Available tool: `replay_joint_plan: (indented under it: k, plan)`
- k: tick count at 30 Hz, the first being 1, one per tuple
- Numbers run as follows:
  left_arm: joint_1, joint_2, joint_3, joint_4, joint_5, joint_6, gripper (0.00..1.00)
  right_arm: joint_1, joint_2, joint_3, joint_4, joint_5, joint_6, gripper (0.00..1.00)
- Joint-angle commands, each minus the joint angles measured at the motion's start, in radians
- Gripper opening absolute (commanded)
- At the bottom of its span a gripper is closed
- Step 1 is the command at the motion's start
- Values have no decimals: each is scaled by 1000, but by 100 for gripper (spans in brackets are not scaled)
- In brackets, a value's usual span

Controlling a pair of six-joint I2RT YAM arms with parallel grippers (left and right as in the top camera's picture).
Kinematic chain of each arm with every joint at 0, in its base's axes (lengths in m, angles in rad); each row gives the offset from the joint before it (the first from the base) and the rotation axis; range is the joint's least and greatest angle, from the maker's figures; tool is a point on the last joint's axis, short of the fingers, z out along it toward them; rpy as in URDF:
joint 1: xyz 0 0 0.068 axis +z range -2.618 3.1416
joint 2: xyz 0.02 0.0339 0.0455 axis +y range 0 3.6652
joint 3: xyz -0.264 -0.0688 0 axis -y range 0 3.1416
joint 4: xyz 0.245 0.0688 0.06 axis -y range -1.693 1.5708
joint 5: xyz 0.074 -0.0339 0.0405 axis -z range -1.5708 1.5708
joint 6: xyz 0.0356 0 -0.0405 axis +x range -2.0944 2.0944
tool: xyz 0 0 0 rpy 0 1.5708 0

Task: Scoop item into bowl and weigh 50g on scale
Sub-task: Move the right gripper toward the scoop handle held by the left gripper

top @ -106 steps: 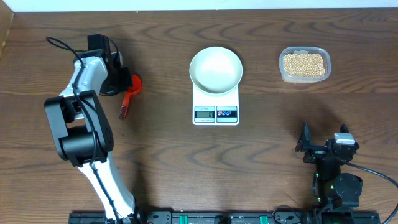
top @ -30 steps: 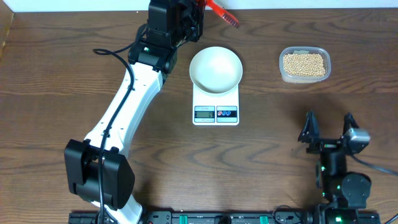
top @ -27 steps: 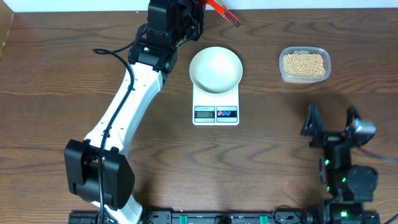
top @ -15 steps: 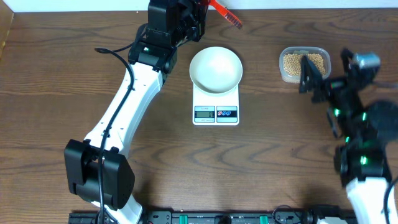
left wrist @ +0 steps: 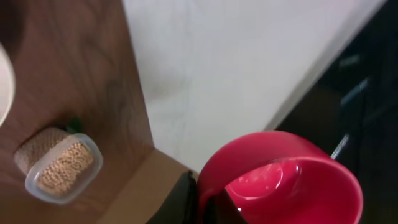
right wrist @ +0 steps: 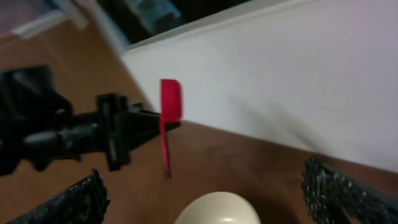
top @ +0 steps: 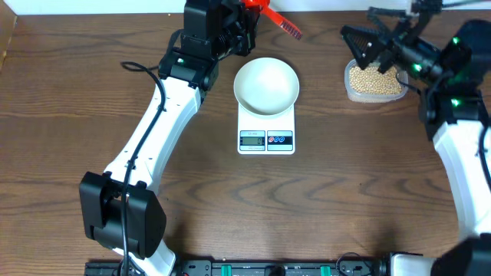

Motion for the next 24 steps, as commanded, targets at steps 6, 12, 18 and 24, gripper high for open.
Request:
replay_joint_plan:
  k: [6, 12, 18, 24]
  plan:
    - [7, -15, 22, -51, 9, -296, 7, 69, 67, 32, 42, -33, 66, 99]
    - [7, -14, 22, -52, 10, -299, 7, 116, 74, 32, 45, 107, 320, 98]
    - [7, -14, 22, -51, 56, -299, 7, 204, 87, 32, 53, 232, 365, 82]
    - [6, -14, 22, -60, 123, -298, 7, 240, 89, 32, 54, 271, 352, 76]
